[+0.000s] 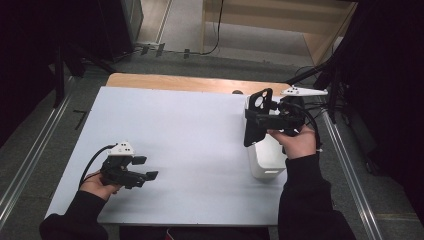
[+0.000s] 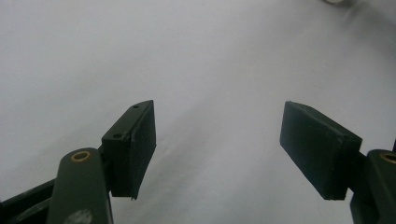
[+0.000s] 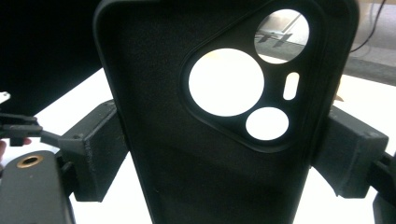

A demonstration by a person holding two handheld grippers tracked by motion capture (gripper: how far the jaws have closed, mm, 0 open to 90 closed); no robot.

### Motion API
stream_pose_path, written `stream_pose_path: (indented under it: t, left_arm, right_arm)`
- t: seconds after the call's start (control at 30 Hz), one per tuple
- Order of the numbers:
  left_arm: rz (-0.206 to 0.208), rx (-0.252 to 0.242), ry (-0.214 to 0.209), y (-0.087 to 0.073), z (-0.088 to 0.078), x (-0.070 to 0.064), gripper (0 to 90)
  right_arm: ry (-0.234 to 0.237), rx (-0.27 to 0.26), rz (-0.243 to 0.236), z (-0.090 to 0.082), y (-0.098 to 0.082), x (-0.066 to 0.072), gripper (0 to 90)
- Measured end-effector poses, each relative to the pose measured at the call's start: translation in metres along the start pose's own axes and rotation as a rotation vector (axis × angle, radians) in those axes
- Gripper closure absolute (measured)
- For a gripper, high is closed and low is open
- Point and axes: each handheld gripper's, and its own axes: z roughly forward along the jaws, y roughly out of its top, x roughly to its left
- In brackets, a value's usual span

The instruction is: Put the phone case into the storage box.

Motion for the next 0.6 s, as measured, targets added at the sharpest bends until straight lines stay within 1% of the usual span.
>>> stream_pose_path:
  t: [0.13,0.23,0.37,0.6]
  left_arm:
    - [0.005,0.004,-0.001,0.000,0.000,0.000,26.9]
    - [0.004,0.004,0.000,0.000,0.000,0.000,26.9]
    - [0.007,0.002,-0.001,0.001,0.000,-0.001,26.9]
    - [0.003,0.000,-0.002,0.000,0.000,0.000,26.9]
  right_arm:
    - [-0.013,-0.009,0.016,0.001,0.001,-0.003,11.8]
    - [-0.042,-0.013,0.016,0.003,0.000,-0.004,11.8]
    - [-0.077,-0.021,0.039,0.005,-0.001,-0.008,11.8]
    - [-0.114,-0.023,0.040,0.009,0.000,-0.017,11.8]
